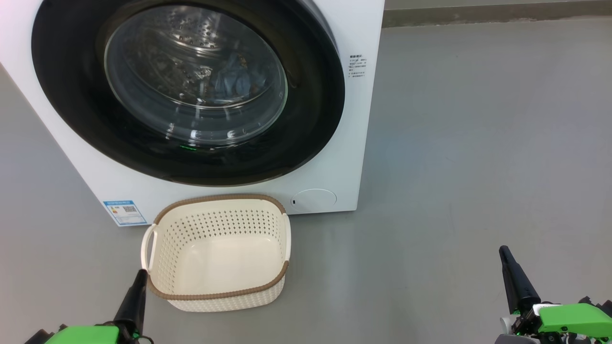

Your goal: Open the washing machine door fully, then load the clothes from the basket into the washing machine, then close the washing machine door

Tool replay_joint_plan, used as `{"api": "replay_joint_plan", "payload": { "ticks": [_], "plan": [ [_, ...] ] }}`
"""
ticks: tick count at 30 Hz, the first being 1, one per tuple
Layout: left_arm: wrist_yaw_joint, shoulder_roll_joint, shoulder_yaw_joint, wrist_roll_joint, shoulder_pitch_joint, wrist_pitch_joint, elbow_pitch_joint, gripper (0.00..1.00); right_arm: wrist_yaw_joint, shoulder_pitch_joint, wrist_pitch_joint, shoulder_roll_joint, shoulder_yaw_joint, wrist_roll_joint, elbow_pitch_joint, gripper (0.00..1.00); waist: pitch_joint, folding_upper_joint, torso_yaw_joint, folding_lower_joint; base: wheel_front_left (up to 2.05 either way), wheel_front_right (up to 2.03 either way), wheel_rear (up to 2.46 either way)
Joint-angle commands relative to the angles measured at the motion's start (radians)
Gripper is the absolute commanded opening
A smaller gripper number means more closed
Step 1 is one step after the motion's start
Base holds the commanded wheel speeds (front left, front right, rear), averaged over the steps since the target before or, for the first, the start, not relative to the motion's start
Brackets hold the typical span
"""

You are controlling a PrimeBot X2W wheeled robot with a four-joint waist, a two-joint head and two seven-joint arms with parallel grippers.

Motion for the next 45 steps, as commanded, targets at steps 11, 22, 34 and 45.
{"api": "replay_joint_plan", "payload": {
  "ticks": [11, 22, 34, 45],
  "plan": [
    [-0.007, 0.026, 0.034, -0.008, -0.041, 0.006, -0.019, 0.0, 0.002, -0.041, 0.005, 0.001, 0.018, 0.007, -0.03, 0.0, 0.0, 0.0, 0.0, 0.0, 0.0, 0.0, 0.0],
    [-0.007, 0.026, 0.034, -0.008, -0.041, 0.006, -0.019, 0.0, 0.002, -0.041, 0.006, 0.001, 0.017, 0.006, -0.03, 0.0, 0.0, 0.0, 0.0, 0.0, 0.0, 0.0, 0.0],
    [-0.007, 0.026, 0.034, -0.008, -0.041, 0.006, -0.019, 0.0, 0.002, -0.041, 0.007, 0.002, 0.017, 0.005, -0.03, 0.0, 0.0, 0.0, 0.0, 0.0, 0.0, 0.0, 0.0],
    [-0.007, 0.026, 0.034, -0.008, -0.041, 0.006, -0.019, 0.0, 0.002, -0.041, 0.007, 0.002, 0.016, 0.005, -0.03, 0.0, 0.0, 0.0, 0.0, 0.0, 0.0, 0.0, 0.0]
  ]
}}
